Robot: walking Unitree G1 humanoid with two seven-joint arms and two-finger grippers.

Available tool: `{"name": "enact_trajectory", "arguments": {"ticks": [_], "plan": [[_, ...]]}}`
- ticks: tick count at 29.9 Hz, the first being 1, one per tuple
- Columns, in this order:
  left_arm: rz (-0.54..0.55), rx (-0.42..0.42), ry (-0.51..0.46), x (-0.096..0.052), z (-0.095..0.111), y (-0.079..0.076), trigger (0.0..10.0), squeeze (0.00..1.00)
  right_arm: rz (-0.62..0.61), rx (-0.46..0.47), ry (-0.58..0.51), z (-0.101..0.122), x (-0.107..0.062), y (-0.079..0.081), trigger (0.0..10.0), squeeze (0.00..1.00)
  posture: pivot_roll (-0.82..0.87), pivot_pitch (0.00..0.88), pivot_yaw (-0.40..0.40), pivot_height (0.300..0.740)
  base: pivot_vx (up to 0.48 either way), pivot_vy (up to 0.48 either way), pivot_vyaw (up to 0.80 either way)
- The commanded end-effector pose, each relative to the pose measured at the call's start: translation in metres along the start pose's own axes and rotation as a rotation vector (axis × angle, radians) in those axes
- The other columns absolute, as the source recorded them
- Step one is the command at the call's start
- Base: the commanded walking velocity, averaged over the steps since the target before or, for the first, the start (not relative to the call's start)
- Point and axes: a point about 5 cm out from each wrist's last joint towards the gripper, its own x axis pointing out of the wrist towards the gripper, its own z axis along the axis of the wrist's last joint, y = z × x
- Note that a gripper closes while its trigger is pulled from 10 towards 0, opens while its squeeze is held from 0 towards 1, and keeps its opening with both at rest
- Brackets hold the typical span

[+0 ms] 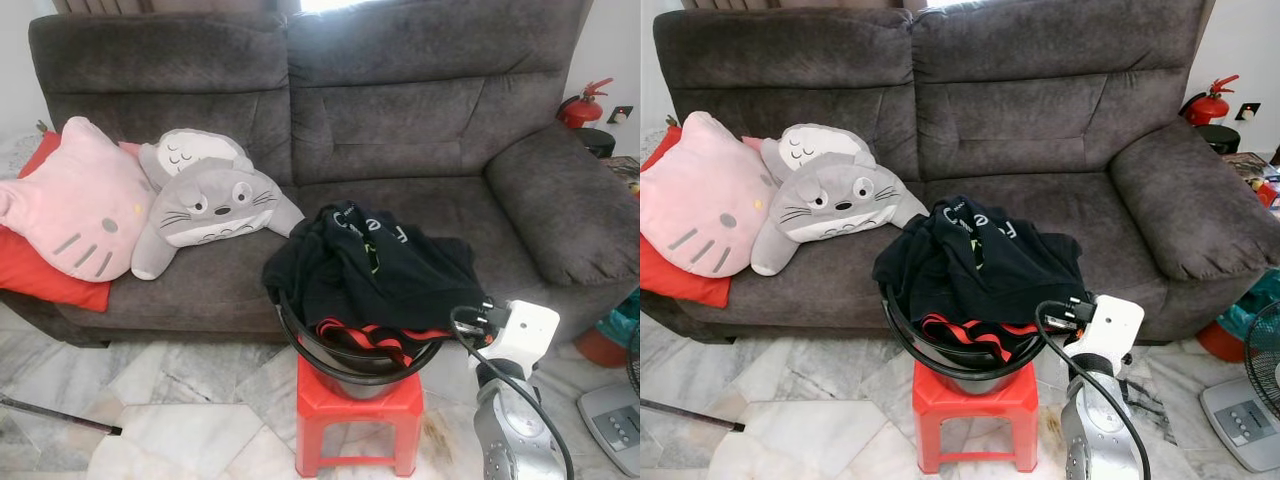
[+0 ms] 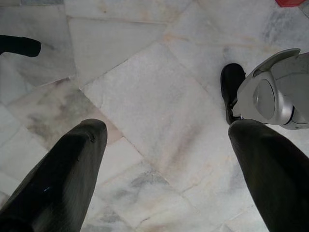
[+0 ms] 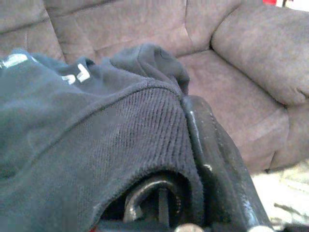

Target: Hang hanger

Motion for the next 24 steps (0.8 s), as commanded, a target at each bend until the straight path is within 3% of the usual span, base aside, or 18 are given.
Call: {"name": "enact_trajectory", "arguments": {"ticks": [1,11,24], "plan": [[0.015,-0.01,0.003,-0.001,-0.001,0.004,10.0,0.0,0.068,-0.033,-0.152,0.031,0.003,0.015,10.0,0.0,-0.11,0.0,0.069,0.716,0.0,0.0,0.0],[0.018,-0.014,-0.001,-0.001,0.0,0.004,10.0,0.0,0.184,-0.044,-0.343,0.081,0.006,0.048,10.0,0.0,-0.11,0.0,0.068,0.716,0.0,0.0,0.0],[0.013,-0.021,0.001,-0.001,-0.001,0.004,10.0,0.0,0.173,-0.065,-0.322,0.078,0.005,0.045,10.0,0.0,-0.11,0.0,0.068,0.716,-0.038,0.0,0.0]]}}
